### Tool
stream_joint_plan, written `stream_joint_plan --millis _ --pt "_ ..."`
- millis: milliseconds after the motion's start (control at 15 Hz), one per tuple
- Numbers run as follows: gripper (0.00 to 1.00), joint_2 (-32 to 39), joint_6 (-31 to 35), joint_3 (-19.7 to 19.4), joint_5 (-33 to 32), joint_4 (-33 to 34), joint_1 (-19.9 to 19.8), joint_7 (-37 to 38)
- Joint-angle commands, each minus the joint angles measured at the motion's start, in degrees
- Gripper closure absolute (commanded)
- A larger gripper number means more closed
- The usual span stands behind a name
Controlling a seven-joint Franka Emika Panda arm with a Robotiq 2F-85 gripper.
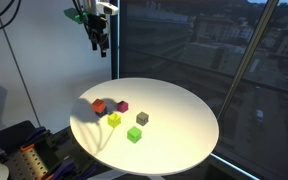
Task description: Put the orange block on the table.
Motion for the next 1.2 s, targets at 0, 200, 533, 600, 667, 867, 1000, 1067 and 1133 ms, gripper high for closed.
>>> stream_joint_plan --millis 0,200,533,600,667,867,1000,1067,1133 --pt "0.0 3.09 -4.78 0.78 -4.47 5.56 -0.56 1.06" --pt "0.0 4.91 -6.06 0.98 -6.82 7.84 -0.08 0.28" --pt "0.0 8.54 -5.61 1.29 -6.55 10.11 1.09 -1.16" --pt "0.0 9.27 -5.43 1.32 -6.23 10.43 1.35 -1.66" --pt "0.0 10.1 -5.27 1.39 -5.94 10.69 1.62 -2.07" --pt "0.0 12.39 -4.55 1.55 -5.41 11.28 2.33 -3.32" --pt "0.0 13.77 -3.45 1.55 -4.29 11.26 2.77 -4.62" --pt "0.0 14.39 -2.66 1.56 -3.57 11.09 2.95 -5.31" --pt "0.0 14.95 -1.96 1.58 -3.0 11.01 3.09 -5.78"
